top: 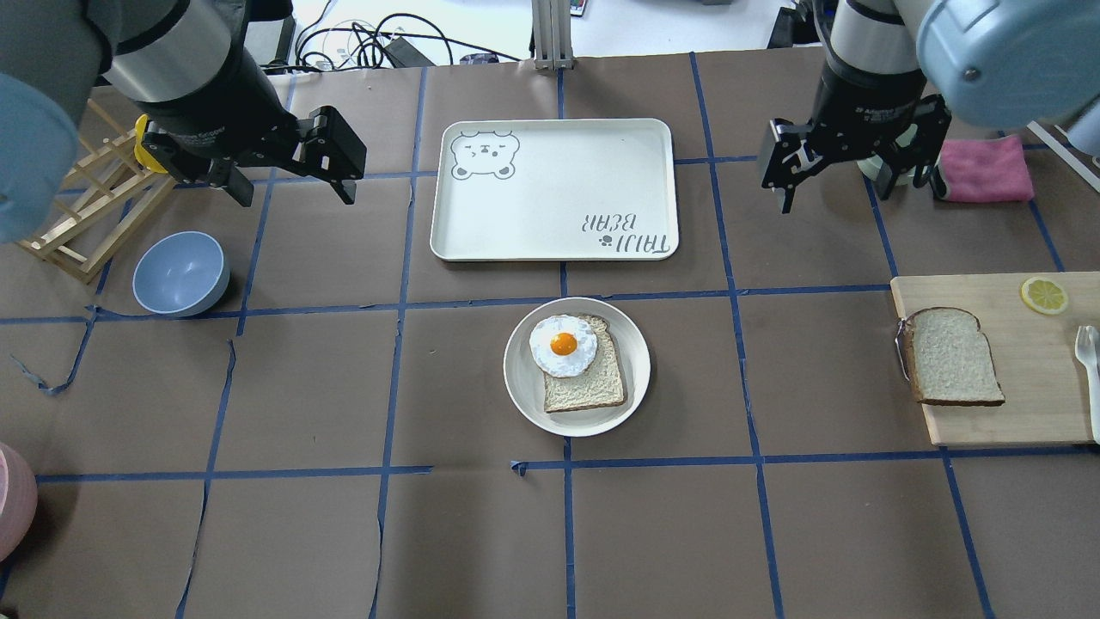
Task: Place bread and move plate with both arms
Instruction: 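Move the right gripper down to the bread slice on the wooden board, then grasp the bread slice with the right gripper and lift it, then carry the bread with the right gripper over the egg toast on the plate, then release the bread onto the egg and raise the right gripper away, then lower the left gripper and grasp the white plate rim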
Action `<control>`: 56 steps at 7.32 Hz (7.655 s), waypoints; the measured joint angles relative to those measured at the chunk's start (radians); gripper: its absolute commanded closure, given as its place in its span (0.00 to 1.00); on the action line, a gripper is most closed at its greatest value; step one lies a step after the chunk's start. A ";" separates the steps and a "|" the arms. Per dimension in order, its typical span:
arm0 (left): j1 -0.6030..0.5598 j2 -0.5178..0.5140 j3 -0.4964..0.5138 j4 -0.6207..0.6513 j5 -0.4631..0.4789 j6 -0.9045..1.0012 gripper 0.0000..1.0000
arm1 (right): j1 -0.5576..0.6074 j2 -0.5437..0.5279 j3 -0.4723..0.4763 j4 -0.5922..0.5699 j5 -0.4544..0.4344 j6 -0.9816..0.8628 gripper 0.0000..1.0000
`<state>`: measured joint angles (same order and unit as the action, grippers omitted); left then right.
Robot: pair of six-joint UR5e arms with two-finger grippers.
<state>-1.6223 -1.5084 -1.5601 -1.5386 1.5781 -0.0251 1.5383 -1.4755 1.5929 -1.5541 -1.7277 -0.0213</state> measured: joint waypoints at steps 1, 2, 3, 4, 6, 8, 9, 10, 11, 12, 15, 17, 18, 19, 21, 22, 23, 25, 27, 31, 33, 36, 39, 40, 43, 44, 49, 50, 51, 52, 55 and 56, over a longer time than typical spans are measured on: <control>0.000 -0.001 0.000 0.000 -0.001 0.000 0.00 | -0.067 0.000 0.104 -0.040 -0.041 -0.004 0.00; 0.000 -0.001 0.000 0.000 -0.001 0.000 0.00 | -0.142 0.000 0.221 -0.110 -0.083 -0.010 0.00; 0.001 -0.002 0.000 0.001 -0.002 0.001 0.00 | -0.189 0.001 0.334 -0.230 -0.144 -0.018 0.00; 0.001 -0.003 0.000 0.001 -0.003 0.001 0.00 | -0.212 0.002 0.457 -0.401 -0.202 -0.028 0.00; 0.000 -0.003 0.000 0.001 -0.003 0.001 0.00 | -0.224 0.007 0.632 -0.662 -0.242 -0.041 0.00; 0.001 -0.003 0.000 0.001 -0.003 0.001 0.00 | -0.225 0.033 0.682 -0.750 -0.281 -0.048 0.01; 0.001 -0.003 0.000 0.001 -0.003 0.001 0.00 | -0.225 0.049 0.687 -0.782 -0.292 -0.050 0.04; 0.001 -0.003 0.000 0.001 -0.003 0.001 0.00 | -0.225 0.068 0.688 -0.823 -0.297 -0.055 0.07; 0.001 -0.003 0.000 0.001 -0.003 0.001 0.00 | -0.225 0.091 0.689 -0.862 -0.299 -0.072 0.22; 0.001 -0.003 0.000 0.000 -0.003 0.001 0.00 | -0.225 0.110 0.688 -0.892 -0.300 -0.106 0.38; 0.001 -0.003 0.000 0.000 -0.003 0.001 0.00 | -0.237 0.123 0.687 -0.904 -0.314 -0.196 0.71; 0.001 -0.002 0.000 0.000 -0.003 0.001 0.00 | -0.240 0.122 0.687 -0.898 -0.317 -0.221 1.00; 0.001 -0.001 0.000 0.000 -0.002 0.001 0.00 | -0.242 0.120 0.686 -0.887 -0.315 -0.227 1.00; 0.001 -0.001 0.000 0.000 -0.002 0.001 0.00 | -0.242 0.116 0.686 -0.875 -0.309 -0.229 1.00; 0.002 -0.001 0.000 0.000 -0.002 0.001 0.00 | -0.241 0.107 0.675 -0.861 -0.266 -0.229 1.00; 0.001 -0.001 0.000 0.000 -0.002 0.001 0.00 | -0.238 0.095 0.651 -0.837 -0.229 -0.230 1.00; 0.001 -0.001 0.000 0.000 -0.002 0.001 0.00 | -0.231 0.083 0.590 -0.748 -0.176 -0.227 1.00; 0.002 -0.001 0.000 0.000 -0.002 0.001 0.00 | -0.167 0.068 0.371 -0.438 -0.106 -0.179 1.00; 0.002 -0.001 0.000 0.000 -0.001 0.001 0.00 | 0.013 0.071 0.196 -0.237 -0.032 0.028 1.00; 0.002 -0.001 0.000 0.000 -0.001 0.001 0.00 | 0.419 0.136 0.121 -0.299 0.086 0.620 1.00; 0.002 -0.001 0.000 0.001 -0.001 0.001 0.00 | 0.468 0.185 0.126 -0.352 0.096 0.693 1.00; 0.002 -0.002 0.000 0.001 -0.002 0.001 0.00 | 0.483 0.207 0.158 -0.363 0.097 0.689 1.00; 0.002 -0.001 0.000 0.000 0.000 0.002 0.00 | 0.489 0.210 0.167 -0.362 0.128 0.699 0.30; 0.002 -0.001 0.000 0.000 0.000 0.002 0.00 | 0.491 0.207 0.172 -0.361 0.129 0.706 0.06; 0.003 -0.001 0.000 0.000 -0.001 0.005 0.00 | 0.478 0.194 0.158 -0.416 0.127 0.717 0.00; 0.004 -0.005 0.005 -0.001 -0.002 0.014 0.00 | 0.457 0.179 0.125 -0.395 0.129 0.697 0.00; -0.007 -0.039 -0.052 0.004 -0.014 0.010 0.00 | 0.174 0.139 -0.203 -0.029 0.131 0.211 0.00; -0.014 -0.048 -0.111 0.023 -0.020 -0.002 0.00 | 0.150 0.113 -0.229 -0.008 0.131 0.138 0.00; -0.030 -0.060 -0.177 0.071 -0.031 -0.029 0.00 | 0.137 0.078 -0.239 0.001 0.127 0.069 0.00; -0.063 -0.084 -0.252 0.154 -0.043 -0.091 0.00 | 0.119 0.054 -0.240 0.009 0.120 0.009 0.00; -0.128 -0.199 -0.432 0.404 -0.109 -0.312 0.02 | 0.072 0.022 -0.236 0.031 0.127 -0.100 0.00; -0.137 -0.235 -0.471 0.471 -0.151 -0.357 0.03 | 0.069 0.010 -0.235 0.032 0.129 -0.112 0.00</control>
<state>-1.7592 -1.7430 -2.0308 -1.0674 1.4276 -0.3824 1.6074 -1.4659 1.3577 -1.5218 -1.5987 -0.1336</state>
